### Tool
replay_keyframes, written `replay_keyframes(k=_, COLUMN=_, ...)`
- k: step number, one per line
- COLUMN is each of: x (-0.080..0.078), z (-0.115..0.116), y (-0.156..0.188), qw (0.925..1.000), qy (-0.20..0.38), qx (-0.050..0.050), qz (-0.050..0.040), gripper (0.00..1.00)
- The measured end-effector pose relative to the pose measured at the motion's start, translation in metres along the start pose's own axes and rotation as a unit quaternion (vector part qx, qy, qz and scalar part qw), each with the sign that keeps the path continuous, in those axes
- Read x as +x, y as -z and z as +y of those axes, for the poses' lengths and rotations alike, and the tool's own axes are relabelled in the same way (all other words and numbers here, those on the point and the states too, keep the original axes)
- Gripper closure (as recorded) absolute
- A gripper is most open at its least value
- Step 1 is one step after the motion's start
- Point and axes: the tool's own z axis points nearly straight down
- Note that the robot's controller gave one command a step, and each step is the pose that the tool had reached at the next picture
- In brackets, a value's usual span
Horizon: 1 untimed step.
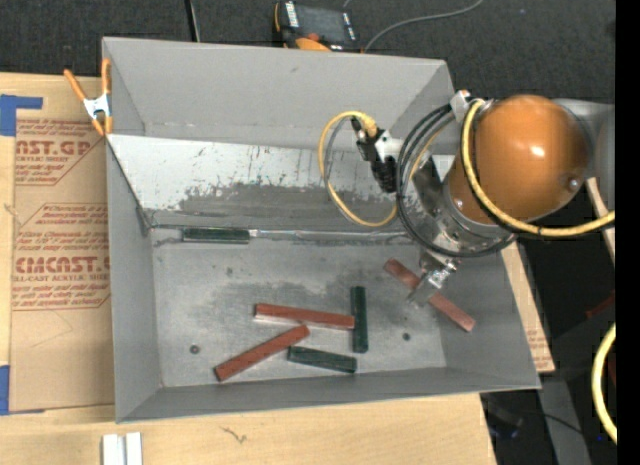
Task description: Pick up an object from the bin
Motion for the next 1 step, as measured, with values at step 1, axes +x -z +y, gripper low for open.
replay_keyframes(k=1, x=-0.0001, z=0.0, y=-0.0002, qw=1.0, qy=0.0, qx=0.0, qz=-0.0003, gripper=1.0)
